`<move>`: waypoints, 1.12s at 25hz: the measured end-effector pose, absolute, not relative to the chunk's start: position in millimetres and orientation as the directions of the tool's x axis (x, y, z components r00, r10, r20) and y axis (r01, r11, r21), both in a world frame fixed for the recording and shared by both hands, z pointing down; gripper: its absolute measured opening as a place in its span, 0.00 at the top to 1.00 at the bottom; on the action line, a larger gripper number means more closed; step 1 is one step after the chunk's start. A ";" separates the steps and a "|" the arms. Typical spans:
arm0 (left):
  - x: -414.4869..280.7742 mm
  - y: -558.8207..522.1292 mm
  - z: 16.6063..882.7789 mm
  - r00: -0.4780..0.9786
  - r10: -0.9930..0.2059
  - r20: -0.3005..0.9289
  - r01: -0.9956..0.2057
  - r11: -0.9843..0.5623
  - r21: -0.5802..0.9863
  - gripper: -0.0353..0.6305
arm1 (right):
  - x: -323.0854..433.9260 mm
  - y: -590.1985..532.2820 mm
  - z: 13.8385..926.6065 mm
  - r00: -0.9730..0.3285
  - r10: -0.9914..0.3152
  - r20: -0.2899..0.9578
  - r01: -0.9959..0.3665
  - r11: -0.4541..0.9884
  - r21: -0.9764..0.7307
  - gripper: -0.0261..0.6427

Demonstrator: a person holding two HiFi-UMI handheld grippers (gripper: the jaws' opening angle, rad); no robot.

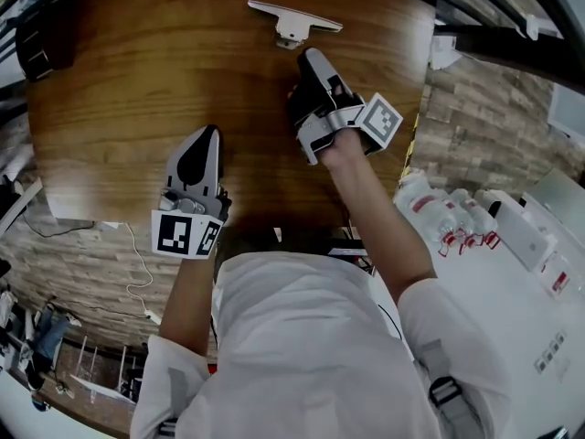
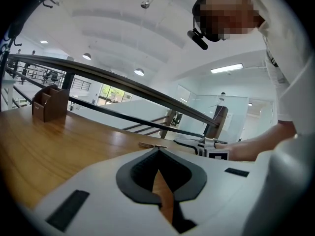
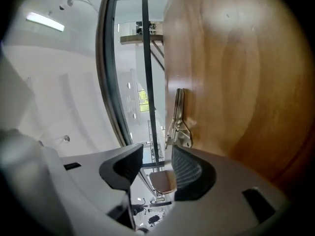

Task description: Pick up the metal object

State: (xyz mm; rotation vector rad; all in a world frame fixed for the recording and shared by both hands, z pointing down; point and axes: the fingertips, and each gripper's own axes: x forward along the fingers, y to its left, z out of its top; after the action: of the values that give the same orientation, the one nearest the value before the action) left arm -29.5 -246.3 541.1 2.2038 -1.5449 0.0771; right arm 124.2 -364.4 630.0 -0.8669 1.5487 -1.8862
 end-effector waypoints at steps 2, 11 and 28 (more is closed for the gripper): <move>-30.0 -245.3 541.7 0.372 -0.881 0.293 -0.905 -0.274 0.326 0.93 | 120.4 -368.4 633.8 -0.647 -0.746 0.154 -0.003 -0.199 -0.980 0.71; -50.5 -242.9 558.2 0.362 -0.878 0.313 -0.905 -0.250 0.345 0.93 | 92.8 -390.5 659.7 -0.630 -0.735 0.248 -0.023 -0.301 -0.953 0.71; -61.7 -227.0 556.7 0.344 -0.887 0.309 -0.904 -0.223 0.366 0.93 | 98.9 -402.1 658.2 -0.583 -0.767 0.269 -0.025 -0.314 -0.949 0.90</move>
State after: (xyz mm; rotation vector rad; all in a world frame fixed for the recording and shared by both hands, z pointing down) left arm -61.7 -227.0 556.7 2.1322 -1.5620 0.0465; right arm 98.9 -402.1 658.2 -1.0208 1.4246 -1.9460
